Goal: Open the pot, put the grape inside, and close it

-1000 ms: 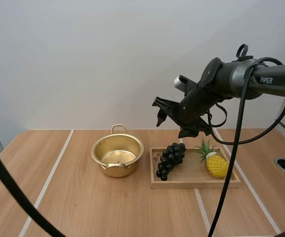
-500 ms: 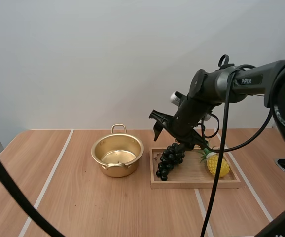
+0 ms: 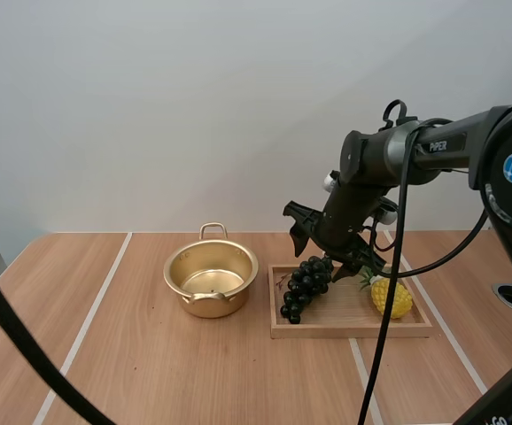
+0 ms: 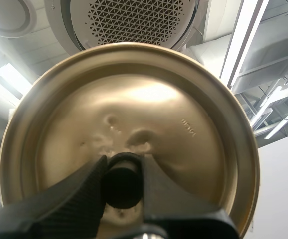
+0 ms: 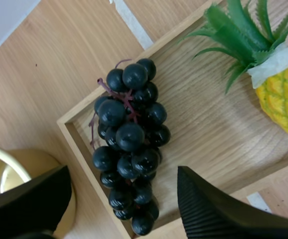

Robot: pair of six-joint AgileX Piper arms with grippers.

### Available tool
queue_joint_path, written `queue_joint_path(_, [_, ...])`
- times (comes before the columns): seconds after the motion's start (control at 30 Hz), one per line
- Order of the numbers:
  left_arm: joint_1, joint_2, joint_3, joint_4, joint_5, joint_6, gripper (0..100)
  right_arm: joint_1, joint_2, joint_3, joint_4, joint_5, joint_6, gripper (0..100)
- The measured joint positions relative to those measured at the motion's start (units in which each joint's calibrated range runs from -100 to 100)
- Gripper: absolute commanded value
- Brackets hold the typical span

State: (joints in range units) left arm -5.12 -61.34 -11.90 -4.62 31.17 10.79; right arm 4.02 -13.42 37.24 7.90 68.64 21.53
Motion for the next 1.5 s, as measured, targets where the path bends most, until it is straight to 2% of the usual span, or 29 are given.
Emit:
queue_joint_path(0.3, [0.0,0.0,0.0,0.0,0.0,0.0,0,0.0,2.6,-0.5,-1.7,-2.4,4.9,100])
queue_joint_path(0.57, [0.0,0.0,0.0,0.0,0.0,0.0,0,2.2,6.0,-5.0,-7.9,0.6,9.3,100])
queue_joint_path(0.7, [0.0,0.0,0.0,0.0,0.0,0.0,0,2.8,7.5,-5.5,-9.0,1.7,11.0,100])
queue_joint_path(1.5, [0.0,0.0,0.0,0.0,0.0,0.0,0,2.9,16.2,-5.6,-9.1,-2.6,11.8,100])
